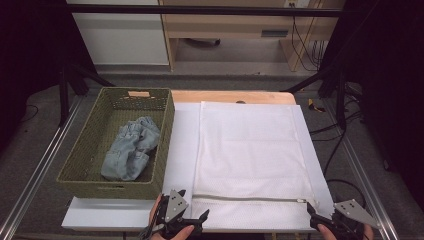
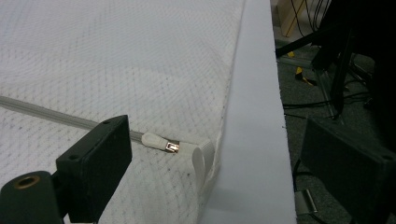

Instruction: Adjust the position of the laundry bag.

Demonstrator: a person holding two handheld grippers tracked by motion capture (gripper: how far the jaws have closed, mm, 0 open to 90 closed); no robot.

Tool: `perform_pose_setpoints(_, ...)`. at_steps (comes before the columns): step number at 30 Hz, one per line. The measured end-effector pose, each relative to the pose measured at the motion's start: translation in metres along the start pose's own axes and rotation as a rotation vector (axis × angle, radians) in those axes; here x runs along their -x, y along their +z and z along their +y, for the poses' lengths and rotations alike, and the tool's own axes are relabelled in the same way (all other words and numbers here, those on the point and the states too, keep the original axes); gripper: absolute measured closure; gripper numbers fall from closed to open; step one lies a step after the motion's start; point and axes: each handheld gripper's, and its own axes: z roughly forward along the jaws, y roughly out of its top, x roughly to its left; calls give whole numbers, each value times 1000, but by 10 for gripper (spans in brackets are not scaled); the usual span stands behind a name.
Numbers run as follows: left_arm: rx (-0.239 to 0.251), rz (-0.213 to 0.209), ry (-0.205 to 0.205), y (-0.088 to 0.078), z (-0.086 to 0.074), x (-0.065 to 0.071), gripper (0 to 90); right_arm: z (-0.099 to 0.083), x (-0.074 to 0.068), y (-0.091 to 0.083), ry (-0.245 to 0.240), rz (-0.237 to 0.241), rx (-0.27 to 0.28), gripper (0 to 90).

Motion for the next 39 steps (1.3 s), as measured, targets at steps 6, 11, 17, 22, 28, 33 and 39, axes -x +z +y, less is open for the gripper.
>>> perform_pose_setpoints(6,-19,21,2,7,6,1,109,1,0,-2,1,1,10,121)
perform_pose_setpoints(11,-66,55,11,22,11,-3,187,0,-1,1,-3,10,0,134)
perform_pose_setpoints(17,-88,70,8,30,9,-8,310,-1,-3,0,-5,15,-10,167)
perform_pose_setpoints(22,-122,68,17,33,1,-8,351,-3,-1,2,0,30,-30,218)
perform_pose_setpoints(28,-140,75,34,31,-5,-13,381,-3,-2,4,0,38,-39,226)
perform_pose_setpoints(33,-148,56,24,34,-6,-16,433,-3,-2,4,2,35,-36,238)
perform_pose_setpoints(39,-171,41,29,41,-4,-17,479,-2,-1,2,6,28,-23,264)
